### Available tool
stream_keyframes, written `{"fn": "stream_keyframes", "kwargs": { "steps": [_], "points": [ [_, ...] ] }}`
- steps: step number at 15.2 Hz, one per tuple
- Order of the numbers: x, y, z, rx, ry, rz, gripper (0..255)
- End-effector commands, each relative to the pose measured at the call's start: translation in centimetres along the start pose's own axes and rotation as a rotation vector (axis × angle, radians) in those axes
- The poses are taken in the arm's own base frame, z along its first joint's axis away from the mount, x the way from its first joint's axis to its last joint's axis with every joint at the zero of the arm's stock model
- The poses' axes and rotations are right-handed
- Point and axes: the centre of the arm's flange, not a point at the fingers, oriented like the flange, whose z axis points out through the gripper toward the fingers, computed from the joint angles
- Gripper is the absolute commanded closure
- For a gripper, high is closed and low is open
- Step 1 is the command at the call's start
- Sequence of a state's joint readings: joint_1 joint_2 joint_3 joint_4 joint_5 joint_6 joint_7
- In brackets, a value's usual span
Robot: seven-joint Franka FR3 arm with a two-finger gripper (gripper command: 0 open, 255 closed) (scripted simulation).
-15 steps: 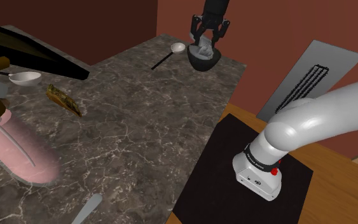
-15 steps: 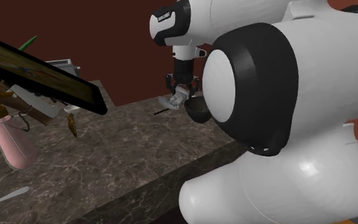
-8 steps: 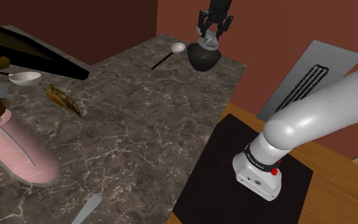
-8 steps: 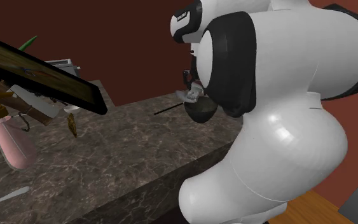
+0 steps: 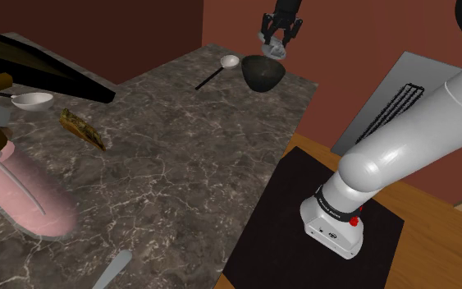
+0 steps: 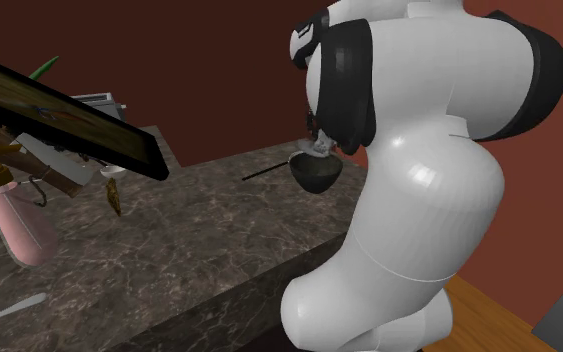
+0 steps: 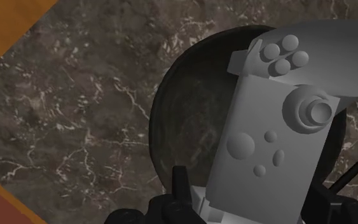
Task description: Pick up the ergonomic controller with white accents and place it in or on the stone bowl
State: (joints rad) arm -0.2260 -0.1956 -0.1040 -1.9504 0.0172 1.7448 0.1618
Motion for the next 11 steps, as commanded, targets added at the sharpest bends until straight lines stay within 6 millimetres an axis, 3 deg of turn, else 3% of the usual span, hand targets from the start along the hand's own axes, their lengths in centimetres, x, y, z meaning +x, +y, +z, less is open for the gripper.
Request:
{"fn": "stream_keyframes", "kwargs": {
  "steps": [1, 9, 11],
  "points": [
    [0.1, 0.1, 1.0, 0.0, 0.001, 0.0, 255],
    [0.1, 0.2, 5.4, 0.0, 0.001, 0.0, 255],
    [0.1, 0.2, 5.4, 0.0, 0.001, 0.0, 255]
  ]
}}
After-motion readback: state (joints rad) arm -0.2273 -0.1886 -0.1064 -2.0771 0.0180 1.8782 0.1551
